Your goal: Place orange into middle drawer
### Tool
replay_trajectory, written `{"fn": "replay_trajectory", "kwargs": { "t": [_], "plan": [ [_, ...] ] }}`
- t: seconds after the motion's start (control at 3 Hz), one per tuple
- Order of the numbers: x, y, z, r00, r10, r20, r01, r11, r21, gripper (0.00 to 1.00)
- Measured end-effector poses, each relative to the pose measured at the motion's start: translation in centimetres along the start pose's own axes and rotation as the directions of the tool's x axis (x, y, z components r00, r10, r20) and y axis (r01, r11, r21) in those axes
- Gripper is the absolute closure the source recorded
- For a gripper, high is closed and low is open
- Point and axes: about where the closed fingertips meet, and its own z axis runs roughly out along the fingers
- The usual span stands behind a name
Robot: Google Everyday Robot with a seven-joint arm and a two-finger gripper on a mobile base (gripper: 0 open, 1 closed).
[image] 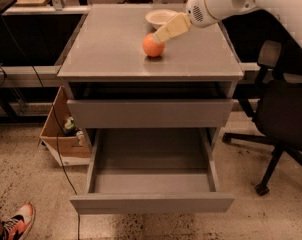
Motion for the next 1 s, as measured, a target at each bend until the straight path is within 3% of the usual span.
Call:
{"fn": "replay_trajectory", "kwargs": {
  "t": [0.33,1.0],
  "plan": [
    [1.8,-0.3,4.2,0.996,0.068,0.066,-0.068,0.9977,0.0,0.0],
    [1.6,-0.7,11.1,0.964,0.149,0.22,-0.15,0.9886,-0.01,0.0]
  ]
}}
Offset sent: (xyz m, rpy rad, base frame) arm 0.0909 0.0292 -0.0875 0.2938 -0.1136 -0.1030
